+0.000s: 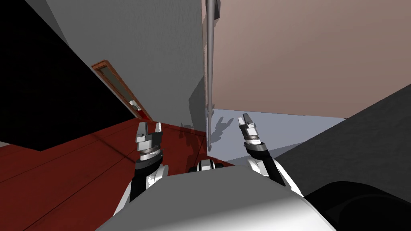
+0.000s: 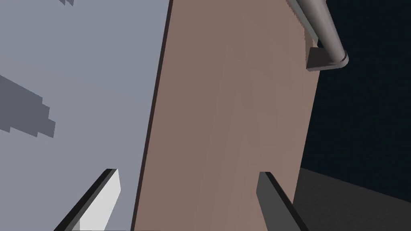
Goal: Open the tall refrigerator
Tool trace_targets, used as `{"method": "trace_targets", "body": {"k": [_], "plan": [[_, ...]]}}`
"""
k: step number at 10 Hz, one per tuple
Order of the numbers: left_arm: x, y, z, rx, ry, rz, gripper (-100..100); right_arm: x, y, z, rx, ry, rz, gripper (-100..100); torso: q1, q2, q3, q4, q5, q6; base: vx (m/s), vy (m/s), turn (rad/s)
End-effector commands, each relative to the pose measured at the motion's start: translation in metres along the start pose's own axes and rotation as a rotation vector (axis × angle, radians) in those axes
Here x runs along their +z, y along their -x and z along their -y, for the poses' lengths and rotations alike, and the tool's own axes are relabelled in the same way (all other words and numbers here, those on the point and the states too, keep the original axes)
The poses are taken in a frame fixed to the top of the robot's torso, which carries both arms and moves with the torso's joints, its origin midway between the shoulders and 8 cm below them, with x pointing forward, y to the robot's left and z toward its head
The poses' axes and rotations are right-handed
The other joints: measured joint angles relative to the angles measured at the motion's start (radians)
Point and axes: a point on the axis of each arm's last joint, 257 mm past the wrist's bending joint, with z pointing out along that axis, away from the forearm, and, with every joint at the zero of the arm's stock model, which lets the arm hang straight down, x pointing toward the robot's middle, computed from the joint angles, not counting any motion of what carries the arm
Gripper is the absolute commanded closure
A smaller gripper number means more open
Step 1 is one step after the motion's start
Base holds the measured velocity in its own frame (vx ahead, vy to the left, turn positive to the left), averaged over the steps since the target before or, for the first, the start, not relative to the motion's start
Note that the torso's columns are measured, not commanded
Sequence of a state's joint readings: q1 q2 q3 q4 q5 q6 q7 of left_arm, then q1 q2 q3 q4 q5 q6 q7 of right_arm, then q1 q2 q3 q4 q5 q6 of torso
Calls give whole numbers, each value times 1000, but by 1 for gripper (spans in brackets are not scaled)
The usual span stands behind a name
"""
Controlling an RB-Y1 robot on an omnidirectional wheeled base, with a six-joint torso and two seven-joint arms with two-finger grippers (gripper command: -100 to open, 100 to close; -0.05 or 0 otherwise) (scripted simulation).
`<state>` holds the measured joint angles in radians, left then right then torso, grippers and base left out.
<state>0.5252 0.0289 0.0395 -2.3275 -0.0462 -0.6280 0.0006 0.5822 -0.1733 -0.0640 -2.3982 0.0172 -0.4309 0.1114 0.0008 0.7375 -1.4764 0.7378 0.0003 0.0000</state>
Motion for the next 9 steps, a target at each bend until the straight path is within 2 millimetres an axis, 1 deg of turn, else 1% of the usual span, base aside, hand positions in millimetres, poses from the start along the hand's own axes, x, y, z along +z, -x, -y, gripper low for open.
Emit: {"method": "trace_targets", "body": {"k": [1,9], "plan": [[0,0,0,0,0,0,0,-6,8,5,-166,-20,-59,-100,0,1,1,0,0,0,43,83,-156],[0,0,0,0,0,0,0,-25,40,25,-733,-70,-274,-100,0,-1,0,0,0,0,61,106,-160]]}}
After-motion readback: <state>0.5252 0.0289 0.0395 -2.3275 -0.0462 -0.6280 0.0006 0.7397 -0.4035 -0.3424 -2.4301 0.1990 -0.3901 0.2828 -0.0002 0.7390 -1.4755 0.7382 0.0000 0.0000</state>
